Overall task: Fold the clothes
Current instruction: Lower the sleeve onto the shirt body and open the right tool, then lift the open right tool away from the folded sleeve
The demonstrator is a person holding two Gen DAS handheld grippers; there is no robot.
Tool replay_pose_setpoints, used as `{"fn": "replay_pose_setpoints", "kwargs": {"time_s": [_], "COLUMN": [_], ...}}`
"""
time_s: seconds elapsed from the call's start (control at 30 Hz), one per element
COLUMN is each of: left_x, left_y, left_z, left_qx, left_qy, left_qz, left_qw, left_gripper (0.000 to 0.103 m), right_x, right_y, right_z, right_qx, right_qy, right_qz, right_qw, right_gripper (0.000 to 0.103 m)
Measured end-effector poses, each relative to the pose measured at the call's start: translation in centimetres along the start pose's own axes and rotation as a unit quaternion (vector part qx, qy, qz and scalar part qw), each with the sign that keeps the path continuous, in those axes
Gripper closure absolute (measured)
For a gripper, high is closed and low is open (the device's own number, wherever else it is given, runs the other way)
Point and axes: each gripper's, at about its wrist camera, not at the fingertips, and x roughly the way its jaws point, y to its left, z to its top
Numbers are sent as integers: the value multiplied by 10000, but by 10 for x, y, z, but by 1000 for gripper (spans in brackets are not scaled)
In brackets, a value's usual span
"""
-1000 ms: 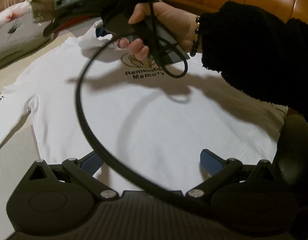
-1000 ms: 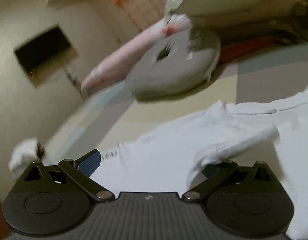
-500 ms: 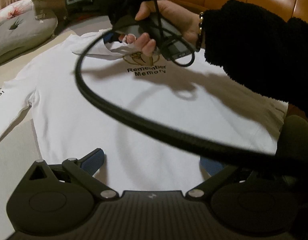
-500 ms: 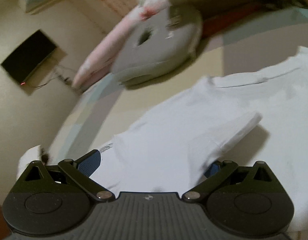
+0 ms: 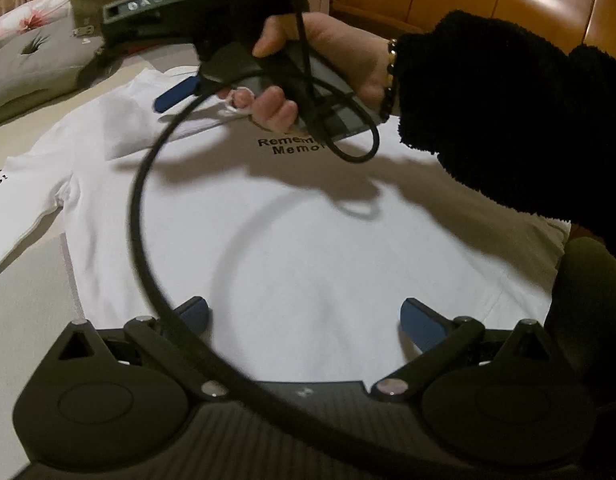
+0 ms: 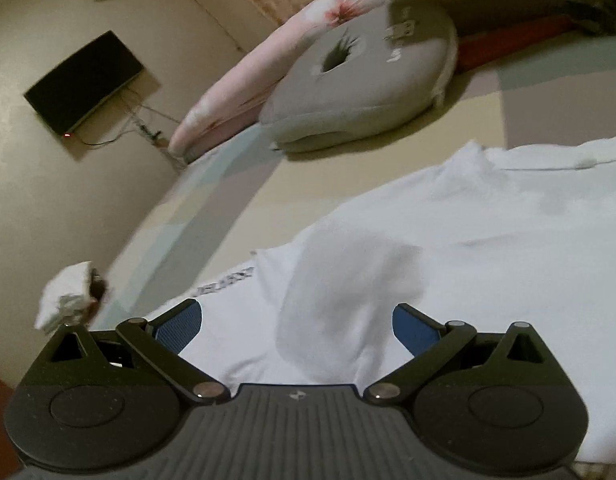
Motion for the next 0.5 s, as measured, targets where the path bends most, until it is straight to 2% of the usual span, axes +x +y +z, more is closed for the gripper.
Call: {"fn": "replay_pose_setpoints", "kwargs": {"time_s": [0.2,0.4,0.5], "left_x": [-3,-7,-12], "left_y": [-5,-14,-16], "left_z": [-3,3,9], "left_qx": [41,158,235], "left_qy": [28,47,-21], "left_qz": [-4,31,130], "left_qw": [10000,9999,9996], "left_gripper": [1,1,1], "right_x": [-51,-129,-174], "right_y": [-27,-68,-93], "right_z": [10,16,8], "right_qx": [91,-89,63], "right_qy": [-529,-998,-1143], "right_qz": [-549,-1552,-1805], "right_qw": [9970,9828,9769], "right_gripper": [0,0,0]}}
